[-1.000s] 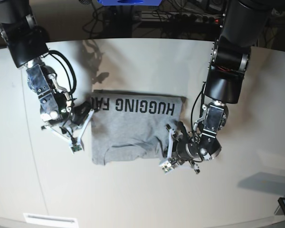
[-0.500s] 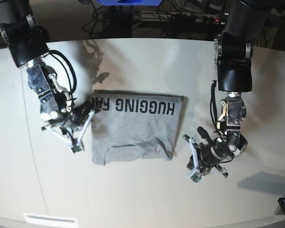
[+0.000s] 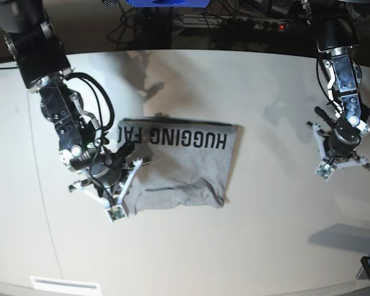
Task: Fold the T-shirt properly
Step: 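Lower both grippers onto the shirt and press its fabric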
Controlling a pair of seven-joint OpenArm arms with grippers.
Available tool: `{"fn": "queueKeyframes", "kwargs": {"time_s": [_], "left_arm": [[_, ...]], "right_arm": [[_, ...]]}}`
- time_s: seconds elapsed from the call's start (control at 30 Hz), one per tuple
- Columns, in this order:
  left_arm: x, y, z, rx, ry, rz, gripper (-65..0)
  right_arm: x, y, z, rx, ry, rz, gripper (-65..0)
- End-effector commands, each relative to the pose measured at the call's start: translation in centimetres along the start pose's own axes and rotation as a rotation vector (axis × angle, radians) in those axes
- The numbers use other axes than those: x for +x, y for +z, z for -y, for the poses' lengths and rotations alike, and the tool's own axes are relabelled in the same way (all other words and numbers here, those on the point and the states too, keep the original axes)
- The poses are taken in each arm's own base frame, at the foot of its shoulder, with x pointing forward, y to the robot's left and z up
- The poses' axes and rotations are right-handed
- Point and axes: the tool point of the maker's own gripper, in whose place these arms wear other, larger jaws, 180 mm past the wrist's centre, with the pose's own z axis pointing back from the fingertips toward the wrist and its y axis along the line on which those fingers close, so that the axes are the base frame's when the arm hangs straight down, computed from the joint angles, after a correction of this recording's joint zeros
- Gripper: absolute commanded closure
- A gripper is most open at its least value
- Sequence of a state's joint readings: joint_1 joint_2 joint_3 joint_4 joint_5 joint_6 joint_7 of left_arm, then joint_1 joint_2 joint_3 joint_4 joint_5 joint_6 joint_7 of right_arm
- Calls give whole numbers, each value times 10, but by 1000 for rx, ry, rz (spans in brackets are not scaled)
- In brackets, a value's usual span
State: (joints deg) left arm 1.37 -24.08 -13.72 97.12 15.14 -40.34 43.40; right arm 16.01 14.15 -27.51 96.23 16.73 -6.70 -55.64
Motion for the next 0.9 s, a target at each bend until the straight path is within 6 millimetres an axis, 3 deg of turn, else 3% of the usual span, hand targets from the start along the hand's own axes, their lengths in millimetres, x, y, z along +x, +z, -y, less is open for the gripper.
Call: {"fn": "queueKeyframes", "kwargs": {"time_s": [0.0,0.17,0.3,0.43,0.53,0.63,0.87], "left_arm": [[7,9,-11,44,-19,27,0],[-7,33,-7,83,-92,1,0],[-7,36,7,64,-74,3,0],[2,36,25,36,-25,32,0],[15,37,38,20,19,65,0],[41,38,43,20,81,133,0],[88,56,46,34,187,277,0]], "right_arm": [[24,4,-3,14,22,67,0],[34,5,-39,130,102,94,0],[37,5,-56,187,155,105,0],[26,-5,-70,243,197,65,0],[20,-14,-80,273,235,30,0],[20,-24,-90,281,290,-1,0],[35,-38,-92,249,276,-21,-4]]}}
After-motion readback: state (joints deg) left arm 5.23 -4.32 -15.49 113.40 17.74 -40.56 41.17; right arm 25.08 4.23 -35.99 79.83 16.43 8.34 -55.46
